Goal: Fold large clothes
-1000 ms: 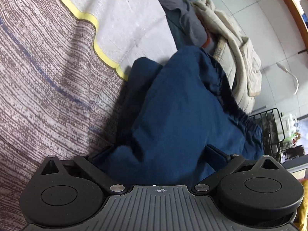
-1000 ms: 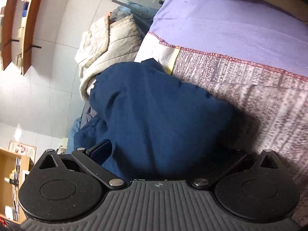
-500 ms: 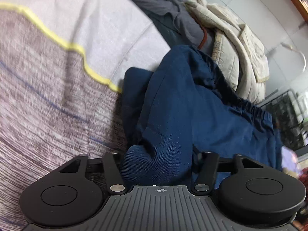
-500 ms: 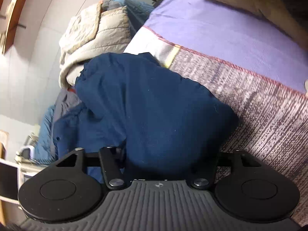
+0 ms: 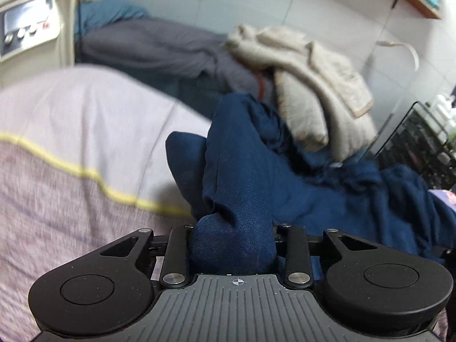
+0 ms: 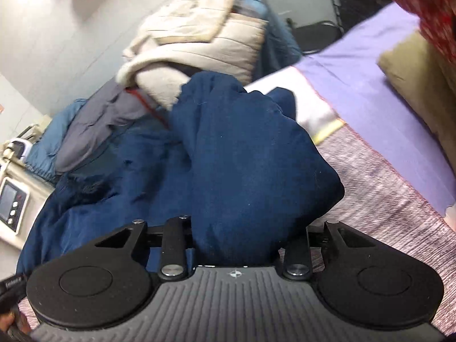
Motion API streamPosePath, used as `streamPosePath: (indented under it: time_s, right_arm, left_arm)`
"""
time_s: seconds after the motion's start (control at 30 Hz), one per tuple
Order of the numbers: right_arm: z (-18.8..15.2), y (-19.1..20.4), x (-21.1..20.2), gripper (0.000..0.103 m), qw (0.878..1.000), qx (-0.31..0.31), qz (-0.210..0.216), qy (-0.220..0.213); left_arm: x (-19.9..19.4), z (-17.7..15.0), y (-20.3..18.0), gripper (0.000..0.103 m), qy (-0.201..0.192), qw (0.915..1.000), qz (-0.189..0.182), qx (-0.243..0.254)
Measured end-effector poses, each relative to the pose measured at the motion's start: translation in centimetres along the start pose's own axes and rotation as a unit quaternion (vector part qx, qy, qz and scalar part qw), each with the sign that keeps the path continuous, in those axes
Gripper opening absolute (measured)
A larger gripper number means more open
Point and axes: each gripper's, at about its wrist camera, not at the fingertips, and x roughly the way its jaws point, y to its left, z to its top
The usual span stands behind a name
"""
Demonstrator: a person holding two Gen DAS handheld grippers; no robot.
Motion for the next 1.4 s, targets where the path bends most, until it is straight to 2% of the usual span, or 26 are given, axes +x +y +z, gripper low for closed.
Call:
streamPosePath:
  time_s: [0.1,0.27,0.37,0.5,0.57,0.7,0.77,0.83,0.93,1.0,1.07,1.13,1.23,1.3,1.37,1.4]
  right_arm:
    - [0.1,1.8,-1.0,0.037,0.999,0.014,0.029,0.004]
    - [-0.6,8.0,-2.4,0.036,0.994,-0.025,0.105,0.002]
    - [-1.3,14.1,-2.6,0.035,0.985,-0.092,0.146,-0.001]
    - [-2.6,22.6,-2.1,0.034,0.962,-0.138,0.236,0.002]
    - [-3.4,27.5,-1.7,0.034,0.946,-0.156,0.285,0.003]
    - [-5.7,36.9,-1.0,0.034,0.903,-0.208,0.375,0.003]
    - [-7.1,40.2,0.4,0.034,0.89,-0.24,0.387,-0.001]
    - [-8.8,42.6,2.7,0.034,0.881,-0.264,0.392,0.012]
    - [-11.5,44.3,8.3,0.034,0.893,-0.273,0.351,0.069]
    - [-13.1,43.6,11.3,0.035,0.91,-0.271,0.297,0.1]
    - [-13.6,41.0,13.7,0.035,0.932,-0.23,0.25,0.129]
    - [-13.3,37.9,15.3,0.037,0.947,-0.174,0.222,0.155]
    - [-13.5,35.0,16.5,0.038,0.951,-0.133,0.213,0.18]
    - [-13.8,34.4,16.8,0.039,0.951,-0.126,0.21,0.188]
    - [-13.8,33.9,17.6,0.044,0.954,-0.103,0.197,0.202]
    - [-13.8,33.7,18.1,0.045,0.956,-0.087,0.189,0.208]
  left_arm:
    - [-1.7,2.2,-1.3,0.075,-0.032,0.9992,-0.003,0.023]
    - [-5.9,6.2,-1.9,0.073,-0.09,0.9945,0.005,0.055]
    - [-9.7,8.5,-0.3,0.072,-0.117,0.9914,0.019,0.055]
    - [-15.6,10.8,3.7,0.071,-0.149,0.9822,0.088,0.073]
    - [-19.1,11.7,6.7,0.07,-0.172,0.9746,0.13,0.061]
    - [-25.7,11.8,13.5,0.069,-0.213,0.95,0.227,0.025]
    - [-27.5,10.5,17.5,0.068,-0.222,0.9386,0.264,-0.012]
    - [-27.6,8.3,21.2,0.068,-0.201,0.9333,0.292,-0.054]
    - [-25.6,3.0,26.3,0.067,-0.145,0.9333,0.295,-0.145]
    - [-24.2,-0.7,27.9,0.066,-0.119,0.9248,0.312,-0.183]
    - [-24.4,-3.8,29.2,0.063,-0.129,0.9159,0.307,-0.225]
    - [-25.1,-5.5,30.4,0.065,-0.141,0.9111,0.288,-0.26]
    - [-25.1,-5.6,30.8,0.069,-0.136,0.9159,0.284,-0.249]
    - [-24.8,-5.3,31.2,0.076,-0.127,0.9178,0.295,-0.233]
    - [-24.6,-5.4,31.5,0.087,-0.124,0.9148,0.298,-0.243]
    - [-24.6,-5.6,32.4,0.098,-0.122,0.9127,0.298,-0.252]
